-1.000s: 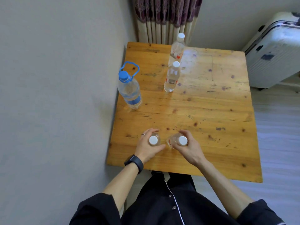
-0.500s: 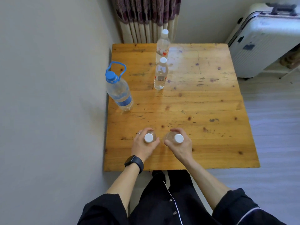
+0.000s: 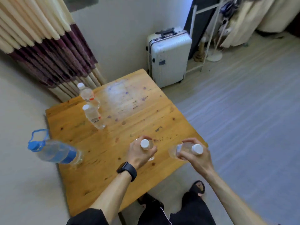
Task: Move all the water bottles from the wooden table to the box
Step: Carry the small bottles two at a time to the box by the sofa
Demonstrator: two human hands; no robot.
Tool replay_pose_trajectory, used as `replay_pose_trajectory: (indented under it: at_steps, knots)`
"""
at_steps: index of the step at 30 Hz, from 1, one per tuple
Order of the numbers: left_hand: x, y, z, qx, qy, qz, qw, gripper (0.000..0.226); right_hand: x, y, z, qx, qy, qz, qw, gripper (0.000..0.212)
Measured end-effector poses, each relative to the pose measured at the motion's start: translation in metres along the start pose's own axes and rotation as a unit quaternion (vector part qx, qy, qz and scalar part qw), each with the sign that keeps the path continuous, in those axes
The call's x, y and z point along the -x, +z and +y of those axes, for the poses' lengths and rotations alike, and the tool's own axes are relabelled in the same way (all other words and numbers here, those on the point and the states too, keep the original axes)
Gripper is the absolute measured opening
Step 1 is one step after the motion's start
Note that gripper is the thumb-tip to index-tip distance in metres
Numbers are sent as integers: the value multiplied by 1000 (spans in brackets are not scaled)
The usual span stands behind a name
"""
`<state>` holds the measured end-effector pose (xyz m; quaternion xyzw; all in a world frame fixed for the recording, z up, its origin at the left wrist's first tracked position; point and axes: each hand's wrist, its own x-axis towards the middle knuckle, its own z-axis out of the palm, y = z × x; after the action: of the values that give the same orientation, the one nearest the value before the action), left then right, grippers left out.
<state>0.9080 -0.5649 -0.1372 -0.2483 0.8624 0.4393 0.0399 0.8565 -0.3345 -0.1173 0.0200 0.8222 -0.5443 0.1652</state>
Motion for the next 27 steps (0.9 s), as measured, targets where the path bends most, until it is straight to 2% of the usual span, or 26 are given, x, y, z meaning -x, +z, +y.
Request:
replay_pose_trajectory:
  at_steps: [6, 13, 19, 27]
  knots:
    - [-43, 100, 158, 4, 103, -86, 991, 26, -17, -153, 10, -88, 20, 148, 985, 25]
    - [-69, 222, 355, -21, 220, -149, 964, 27, -45, -344, 13, -82, 12, 281, 956, 24]
    - [-87, 285, 511, -10, 314, -132, 940, 25, -77, -489, -10, -96, -5, 352, 931, 22]
    - [-142, 345, 675, -1, 402, -114, 909, 27, -153, -641, -36, -33, -19, 423, 905, 21]
